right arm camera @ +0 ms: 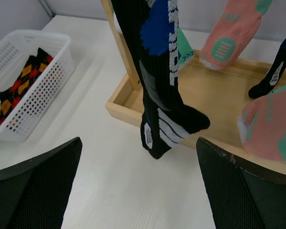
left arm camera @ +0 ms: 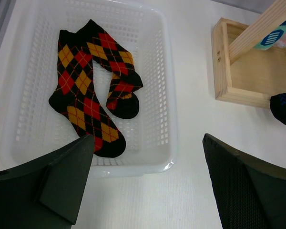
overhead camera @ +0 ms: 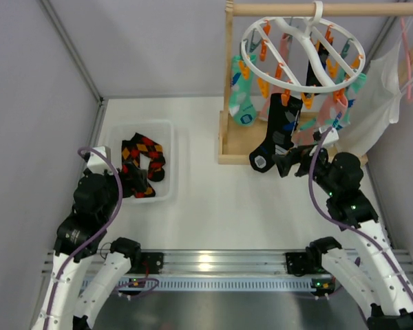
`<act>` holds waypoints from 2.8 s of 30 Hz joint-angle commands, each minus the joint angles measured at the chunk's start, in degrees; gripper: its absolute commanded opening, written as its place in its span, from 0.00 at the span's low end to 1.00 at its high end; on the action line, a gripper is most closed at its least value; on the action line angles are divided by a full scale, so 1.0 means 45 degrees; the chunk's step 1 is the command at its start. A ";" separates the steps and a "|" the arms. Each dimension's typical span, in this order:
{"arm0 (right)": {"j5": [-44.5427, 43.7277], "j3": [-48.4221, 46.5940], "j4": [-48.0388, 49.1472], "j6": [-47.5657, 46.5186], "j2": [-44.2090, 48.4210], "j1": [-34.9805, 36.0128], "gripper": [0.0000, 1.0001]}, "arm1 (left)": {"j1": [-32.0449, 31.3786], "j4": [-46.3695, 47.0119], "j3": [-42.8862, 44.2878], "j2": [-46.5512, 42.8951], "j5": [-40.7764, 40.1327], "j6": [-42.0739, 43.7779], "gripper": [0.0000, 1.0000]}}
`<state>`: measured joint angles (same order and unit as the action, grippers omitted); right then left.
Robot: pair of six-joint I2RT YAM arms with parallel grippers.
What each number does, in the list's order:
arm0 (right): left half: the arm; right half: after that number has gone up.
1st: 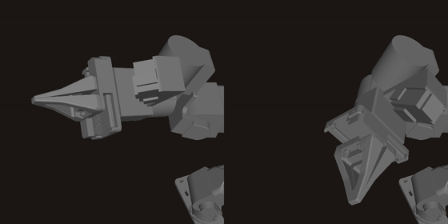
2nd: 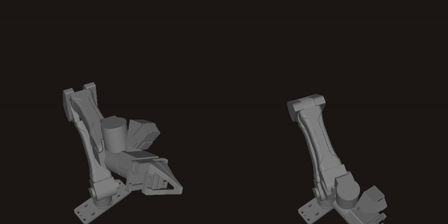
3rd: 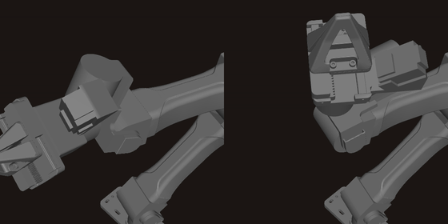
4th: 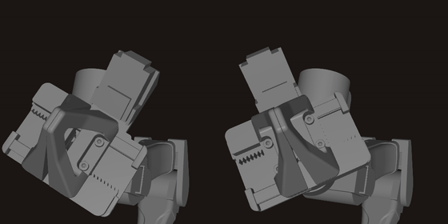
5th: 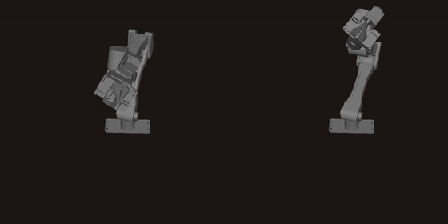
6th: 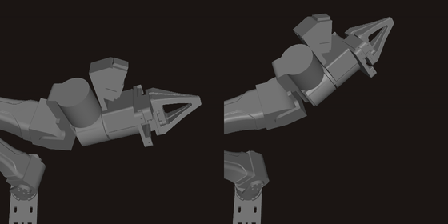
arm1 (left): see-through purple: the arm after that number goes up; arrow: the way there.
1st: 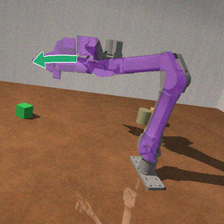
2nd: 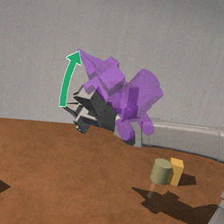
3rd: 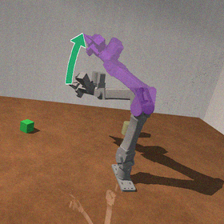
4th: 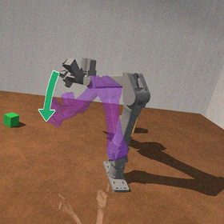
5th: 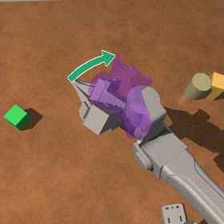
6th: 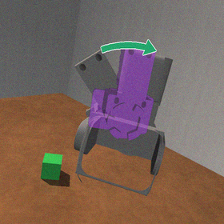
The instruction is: Remove the socks clipped to the hanger
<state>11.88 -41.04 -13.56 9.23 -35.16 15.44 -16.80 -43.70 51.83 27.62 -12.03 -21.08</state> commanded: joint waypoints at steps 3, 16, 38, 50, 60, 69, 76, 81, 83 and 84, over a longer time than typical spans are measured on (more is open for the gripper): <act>0.0697 -0.0198 0.3863 -0.1777 -0.1383 -0.0189 0.99 | -0.0135 0.0591 -0.0112 -0.0024 0.0232 -0.0100 0.99; 0.3060 0.0836 0.7699 -0.3030 -0.4140 -0.0794 0.84 | -0.0252 0.0669 0.0277 0.0717 0.1557 0.0056 0.99; 0.0375 0.2772 1.1667 -0.0138 -0.4805 0.2054 0.00 | -0.2568 0.1939 0.8614 0.7532 0.0517 -0.1943 0.99; -0.7303 0.2304 1.1705 -0.1248 -0.6150 0.6429 0.00 | -0.9782 0.1763 1.4435 1.3115 -0.7541 0.2027 0.99; -1.1055 0.0175 1.1628 -0.2617 -0.8787 0.8774 0.00 | -1.0486 0.1763 1.7269 1.5717 -0.6876 0.3843 0.97; -1.2229 -0.1270 1.1588 -0.4024 -1.0350 0.9927 0.00 | -1.0486 0.1801 1.9788 1.7982 -0.7599 0.5309 0.92; -1.2503 -0.1974 1.1237 -0.4532 -1.0781 1.0240 0.00 | -1.0330 0.1802 2.0395 1.9077 -0.8439 0.5603 0.86; -1.2639 -0.2423 1.0983 -0.5293 -1.1152 1.0377 0.00 | -1.0116 0.1821 2.0668 1.9428 -0.8478 0.5602 0.86; -1.2659 -0.2599 1.0866 -0.5508 -1.1288 1.0397 0.00 | -1.0037 0.1841 2.1019 1.9720 -0.8517 0.5836 0.84; -1.2640 -0.2638 1.0827 -0.5528 -1.1308 1.0416 0.00 | -0.9940 0.1879 2.1136 1.9819 -0.8537 0.5914 0.83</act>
<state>-45.04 -50.26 36.14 -13.43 -84.97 60.55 -62.46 -37.43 143.20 116.16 -48.90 3.62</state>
